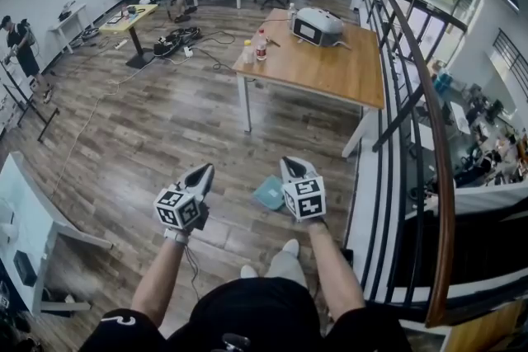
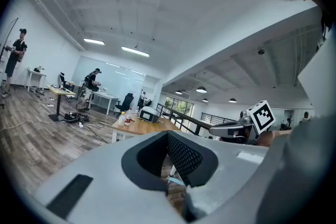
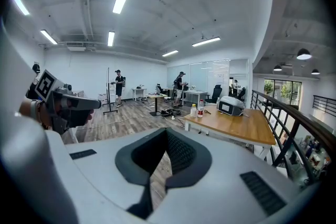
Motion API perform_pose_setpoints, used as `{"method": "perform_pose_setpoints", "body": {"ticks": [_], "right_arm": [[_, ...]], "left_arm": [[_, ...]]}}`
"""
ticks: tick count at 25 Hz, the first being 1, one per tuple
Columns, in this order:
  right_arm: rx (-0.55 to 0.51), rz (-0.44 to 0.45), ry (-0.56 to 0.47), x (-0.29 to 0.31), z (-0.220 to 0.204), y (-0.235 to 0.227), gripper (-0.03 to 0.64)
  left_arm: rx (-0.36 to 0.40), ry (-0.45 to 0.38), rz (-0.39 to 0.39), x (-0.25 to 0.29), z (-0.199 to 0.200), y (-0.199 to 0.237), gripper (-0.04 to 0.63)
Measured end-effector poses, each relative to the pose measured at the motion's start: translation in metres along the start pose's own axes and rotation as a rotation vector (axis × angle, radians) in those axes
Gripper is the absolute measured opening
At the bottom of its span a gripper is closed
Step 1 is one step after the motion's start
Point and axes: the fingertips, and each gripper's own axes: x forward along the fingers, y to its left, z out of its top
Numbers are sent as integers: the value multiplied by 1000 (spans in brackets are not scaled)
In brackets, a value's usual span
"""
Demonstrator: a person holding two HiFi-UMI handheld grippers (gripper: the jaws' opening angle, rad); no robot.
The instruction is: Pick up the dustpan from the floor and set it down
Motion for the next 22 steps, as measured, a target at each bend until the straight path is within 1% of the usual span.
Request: {"method": "perform_pose_setpoints", "body": {"ticks": [12, 15, 22], "right_arm": [[10, -2, 3, -9, -3, 4, -5], [22, 9, 20, -10, -5, 9, -5], [9, -2, -9, -7, -2, 5, -5]], "left_arm": [[1, -3, -6, -6, 1, -5, -2], [0, -1, -3, -8, 0, -3, -2], [-3, -2, 7, -12, -1, 1, -2]]}}
